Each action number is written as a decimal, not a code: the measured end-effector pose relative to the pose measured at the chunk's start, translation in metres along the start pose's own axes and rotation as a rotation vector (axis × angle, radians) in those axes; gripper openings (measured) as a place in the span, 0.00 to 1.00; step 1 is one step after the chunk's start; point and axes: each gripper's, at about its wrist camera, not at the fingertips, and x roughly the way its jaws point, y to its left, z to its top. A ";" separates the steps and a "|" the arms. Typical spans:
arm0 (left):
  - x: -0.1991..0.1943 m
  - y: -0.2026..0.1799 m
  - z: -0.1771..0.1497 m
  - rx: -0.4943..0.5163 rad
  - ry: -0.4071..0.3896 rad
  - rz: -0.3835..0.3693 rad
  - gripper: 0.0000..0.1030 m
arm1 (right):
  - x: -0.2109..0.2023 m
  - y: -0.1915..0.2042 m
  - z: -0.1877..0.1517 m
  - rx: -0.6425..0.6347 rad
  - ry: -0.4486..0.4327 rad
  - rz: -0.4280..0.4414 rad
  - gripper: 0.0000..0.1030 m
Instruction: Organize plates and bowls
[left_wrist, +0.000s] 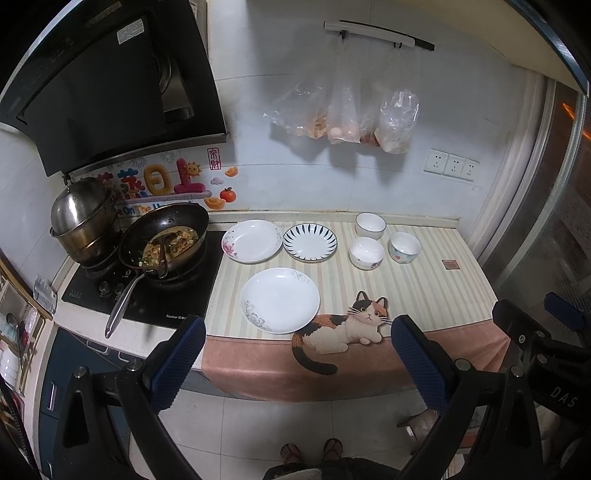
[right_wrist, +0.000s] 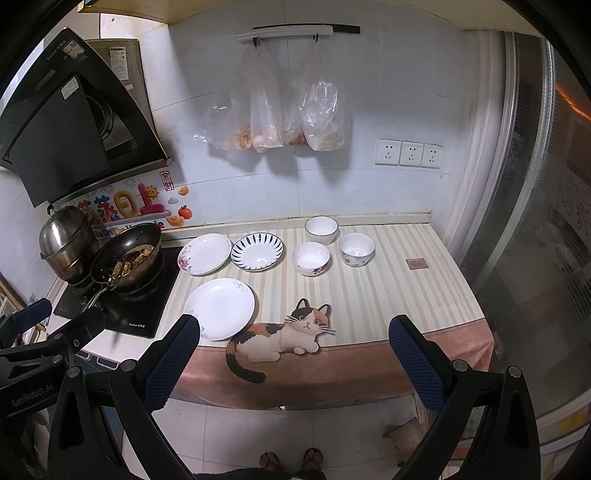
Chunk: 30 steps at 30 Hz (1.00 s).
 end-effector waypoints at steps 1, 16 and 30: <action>0.000 0.000 0.000 0.000 -0.001 0.000 1.00 | 0.000 -0.001 -0.001 0.000 -0.001 0.000 1.00; -0.007 -0.002 0.001 0.003 -0.002 -0.013 1.00 | -0.004 0.000 -0.002 0.002 -0.007 -0.002 1.00; 0.119 0.052 0.016 -0.030 0.031 0.076 1.00 | 0.096 0.010 -0.003 0.035 0.107 0.085 1.00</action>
